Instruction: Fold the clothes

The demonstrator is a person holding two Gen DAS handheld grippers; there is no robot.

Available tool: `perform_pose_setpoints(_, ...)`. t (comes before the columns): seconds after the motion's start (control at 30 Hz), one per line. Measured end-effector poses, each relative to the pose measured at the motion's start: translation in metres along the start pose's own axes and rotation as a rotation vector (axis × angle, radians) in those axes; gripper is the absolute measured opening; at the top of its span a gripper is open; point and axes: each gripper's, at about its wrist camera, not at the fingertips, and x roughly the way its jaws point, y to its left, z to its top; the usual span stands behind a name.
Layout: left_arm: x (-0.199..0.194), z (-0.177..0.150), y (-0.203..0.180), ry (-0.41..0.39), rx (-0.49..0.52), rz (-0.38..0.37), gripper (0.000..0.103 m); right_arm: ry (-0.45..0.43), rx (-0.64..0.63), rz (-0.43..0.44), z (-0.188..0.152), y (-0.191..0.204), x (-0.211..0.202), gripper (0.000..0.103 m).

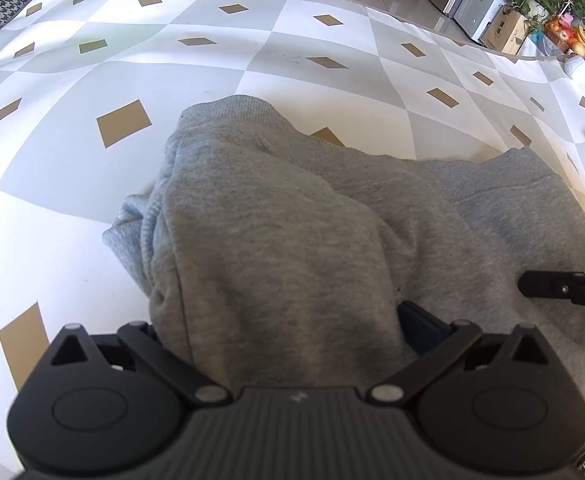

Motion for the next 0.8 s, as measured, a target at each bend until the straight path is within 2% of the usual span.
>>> perform_pose_setpoints(0.1, 0.001, 0.001, -0.001, 0.012, 0.012, -0.001, 0.103, 0.002, 0.019, 0.012, -0.002, -0.003, 0.002, 0.066)
perform_pose_setpoints(0.23, 0.003, 0.0, -0.012, 0.02, 0.047, -0.001, 0.102, -0.014, -0.028, -0.013, -0.006, 0.01, 0.006, 0.07)
perform_pose_setpoints(0.3, 0.005, -0.002, -0.023, 0.015, 0.085, 0.006, 0.102, -0.022, -0.067, -0.026, -0.008, 0.018, 0.008, 0.068)
perform_pose_setpoints(0.37, 0.005, -0.004, -0.03, 0.009, 0.11, 0.01, 0.099, -0.028, -0.097, -0.027, -0.009, 0.024, 0.009, 0.054)
perform_pose_setpoints(0.43, 0.002, -0.003, -0.035, 0.003, 0.118, -0.009, 0.081, -0.034, -0.115, -0.025, -0.01, 0.028, 0.008, 0.046)
perform_pose_setpoints(0.47, 0.0, -0.003, -0.036, -0.003, 0.119, -0.016, 0.078, -0.036, -0.119, -0.024, -0.01, 0.028, 0.008, 0.041)
perform_pose_setpoints(0.57, -0.004, -0.006, -0.039, -0.027, 0.126, -0.018, 0.07, -0.05, -0.128, -0.027, -0.01, 0.03, 0.005, 0.035)
perform_pose_setpoints(0.63, -0.007, -0.006, -0.038, -0.039, 0.118, -0.014, 0.058, -0.066, -0.141, -0.031, -0.009, 0.033, 0.0, 0.034)
perform_pose_setpoints(0.8, -0.02, -0.004, -0.041, -0.089, 0.13, -0.004, 0.052, -0.118, -0.168, -0.032, -0.006, 0.042, -0.013, 0.033)
